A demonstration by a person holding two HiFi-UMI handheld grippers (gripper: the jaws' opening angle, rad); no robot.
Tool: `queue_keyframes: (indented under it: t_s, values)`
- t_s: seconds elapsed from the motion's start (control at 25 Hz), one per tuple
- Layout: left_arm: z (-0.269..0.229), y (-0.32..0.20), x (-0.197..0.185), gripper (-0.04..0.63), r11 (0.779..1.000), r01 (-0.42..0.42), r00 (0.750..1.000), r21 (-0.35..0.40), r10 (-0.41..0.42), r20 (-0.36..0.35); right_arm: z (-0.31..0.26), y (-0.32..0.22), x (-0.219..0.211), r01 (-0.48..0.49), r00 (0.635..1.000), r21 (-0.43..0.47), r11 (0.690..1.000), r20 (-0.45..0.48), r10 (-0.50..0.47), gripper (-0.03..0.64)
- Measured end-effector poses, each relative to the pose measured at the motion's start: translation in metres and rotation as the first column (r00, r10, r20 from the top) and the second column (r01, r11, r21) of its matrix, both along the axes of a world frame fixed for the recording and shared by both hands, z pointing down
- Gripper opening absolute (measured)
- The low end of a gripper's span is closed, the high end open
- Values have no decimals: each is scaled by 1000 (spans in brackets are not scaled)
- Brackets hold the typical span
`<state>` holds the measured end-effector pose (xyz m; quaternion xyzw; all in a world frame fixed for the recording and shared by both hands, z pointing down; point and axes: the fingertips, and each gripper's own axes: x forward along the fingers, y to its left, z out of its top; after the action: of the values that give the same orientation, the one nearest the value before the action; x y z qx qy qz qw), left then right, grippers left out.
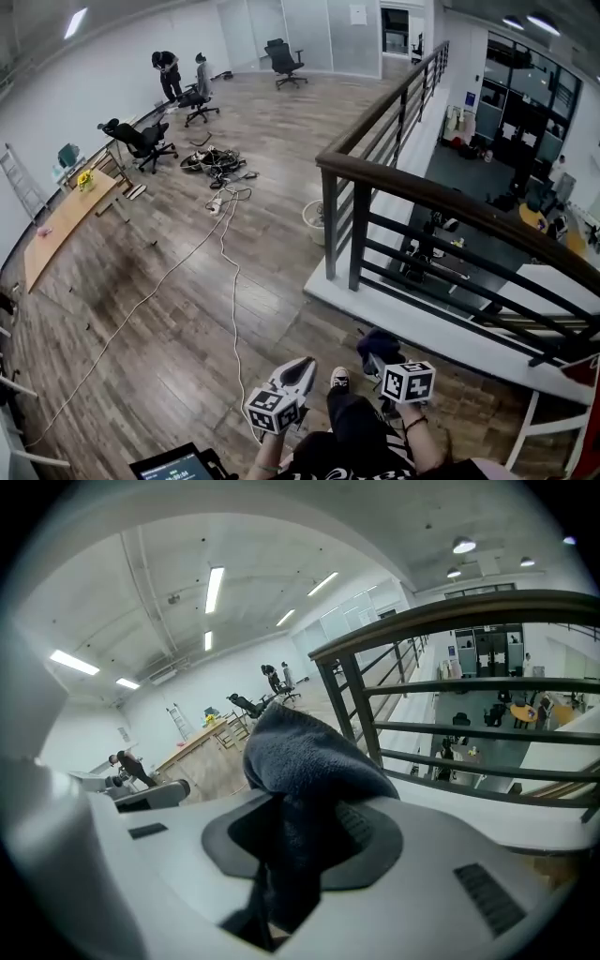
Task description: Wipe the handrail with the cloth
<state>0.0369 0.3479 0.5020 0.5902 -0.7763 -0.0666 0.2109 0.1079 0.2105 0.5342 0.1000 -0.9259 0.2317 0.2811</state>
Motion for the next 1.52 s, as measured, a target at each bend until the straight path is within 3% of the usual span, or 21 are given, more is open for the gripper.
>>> queue_keyframes:
  t_s: [0.56, 0.92, 1.16, 1.28, 1.52]
  values:
    - [-25, -150, -176, 31, 994, -108, 990, -19, 109, 86, -15, -152, -183, -77, 995, -3, 997, 65, 77, 103]
    - [-15, -220, -240, 31, 991, -135, 989, -10, 135, 53, -20, -215, -240, -102, 994, -3, 995, 46, 102, 103]
    - [-2, -265, -272, 31, 977, -212, 975, -10, 212, 59, -47, -259, -280, -148, 987, 30, 988, 73, 146, 103]
    - [8, -282, -296, 31, 961, -274, 957, -46, 277, 86, -70, -278, -308, -179, 979, 77, 981, 109, 171, 103]
    - [-1, -313, -356, 31, 932, -359, 929, -57, 362, 75, -119, -317, -384, -253, 962, 176, 951, 145, 230, 103]
